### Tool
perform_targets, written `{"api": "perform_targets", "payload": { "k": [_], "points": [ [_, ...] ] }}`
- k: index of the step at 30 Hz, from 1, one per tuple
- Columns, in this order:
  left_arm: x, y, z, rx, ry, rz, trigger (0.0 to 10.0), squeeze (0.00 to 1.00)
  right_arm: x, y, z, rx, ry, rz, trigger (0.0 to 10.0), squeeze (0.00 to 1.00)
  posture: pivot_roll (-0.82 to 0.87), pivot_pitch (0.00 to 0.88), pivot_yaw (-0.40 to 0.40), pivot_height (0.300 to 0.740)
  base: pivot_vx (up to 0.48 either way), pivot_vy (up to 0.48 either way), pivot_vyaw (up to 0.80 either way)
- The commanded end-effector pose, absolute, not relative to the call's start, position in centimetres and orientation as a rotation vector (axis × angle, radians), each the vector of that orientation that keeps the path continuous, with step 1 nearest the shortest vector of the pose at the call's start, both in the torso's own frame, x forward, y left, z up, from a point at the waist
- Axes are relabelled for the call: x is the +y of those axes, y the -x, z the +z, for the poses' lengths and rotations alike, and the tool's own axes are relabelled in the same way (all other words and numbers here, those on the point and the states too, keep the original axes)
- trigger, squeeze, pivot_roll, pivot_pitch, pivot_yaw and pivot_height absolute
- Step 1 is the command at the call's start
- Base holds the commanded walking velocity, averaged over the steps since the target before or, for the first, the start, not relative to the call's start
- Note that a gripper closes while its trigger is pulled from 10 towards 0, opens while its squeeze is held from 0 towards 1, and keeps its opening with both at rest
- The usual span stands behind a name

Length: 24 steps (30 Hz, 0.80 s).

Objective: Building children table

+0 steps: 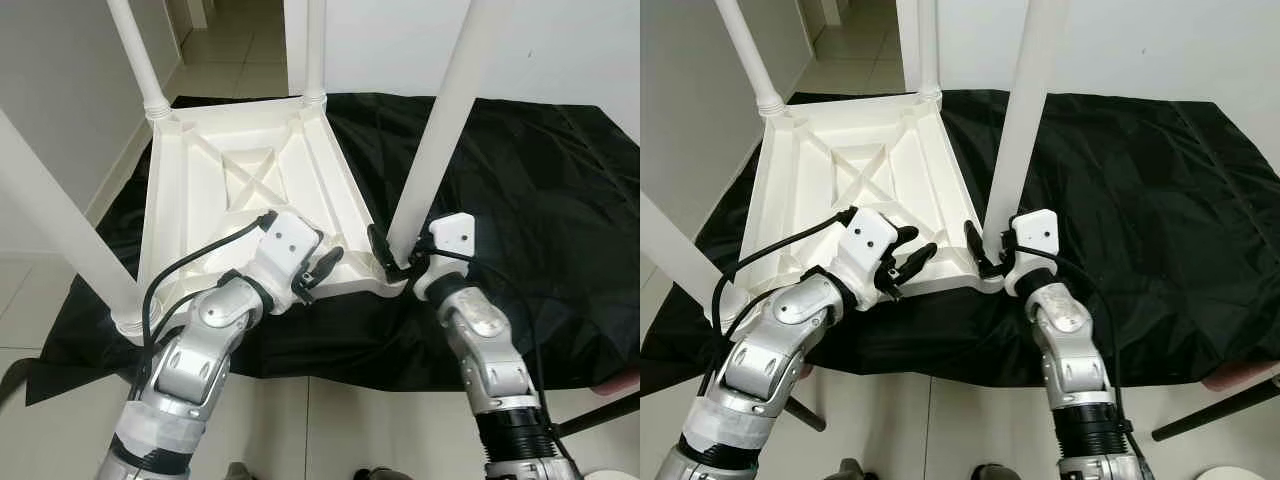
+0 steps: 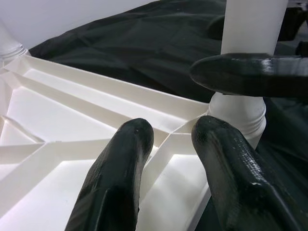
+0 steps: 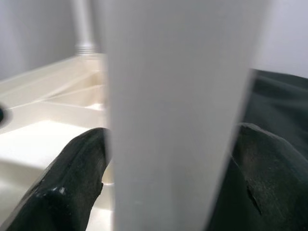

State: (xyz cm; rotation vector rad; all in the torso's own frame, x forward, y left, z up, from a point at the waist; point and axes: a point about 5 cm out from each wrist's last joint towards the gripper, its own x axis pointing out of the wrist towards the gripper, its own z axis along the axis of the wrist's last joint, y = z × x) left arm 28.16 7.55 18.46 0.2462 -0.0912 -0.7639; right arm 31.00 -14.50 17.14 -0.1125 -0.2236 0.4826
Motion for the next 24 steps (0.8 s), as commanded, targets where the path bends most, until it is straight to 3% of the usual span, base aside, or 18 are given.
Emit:
{"api": "perform_targets", "payload": {
  "k": [1,3,10,21,23,24],
  "points": [
    [7.7,-28.0,18.4,-0.099,-0.234,-0.747,10.0,0.0,-14.3,-31.0,17.1,-0.241,0.109,0.554,10.0,0.0,-0.1,0.095,0.032,0.74,0.0,0.0,0.0],
    [7.5,-28.1,18.3,-0.094,-0.239,-0.757,10.0,0.0,-14.2,-31.4,17.2,-0.229,0.129,0.619,10.0,0.0,-0.12,0.059,0.04,0.74,0.0,0.0,0.0],
    [8.0,-28.2,17.7,-0.075,-0.288,-0.801,10.0,0.0,-14.5,-32.8,16.8,-0.146,0.223,0.819,10.0,0.0,-0.1,0.053,0.027,0.74,0.0,0.0,0.0],
    [8.0,-26.1,16.1,-0.026,-0.292,-0.849,10.0,0.0,-15.2,-32.5,15.3,-0.102,0.2,0.876,10.0,0.0,-0.07,0.053,0.032,0.74,0.0,0.0,0.0],
    [7.7,-26.0,16.0,-0.021,-0.296,-0.859,10.0,0.0,-15.1,-32.4,14.7,-0.084,0.18,0.892,7.8,0.0,-0.06,0.051,0.038,0.74,0.0,0.0,0.0],
    [7.6,-26.0,16.1,-0.023,-0.296,-0.863,10.0,0.0,-15.1,-32.3,14.6,-0.084,0.168,0.902,4.3,0.0,-0.06,0.054,0.038,0.74,0.0,0.0,0.0]
  ]
}}
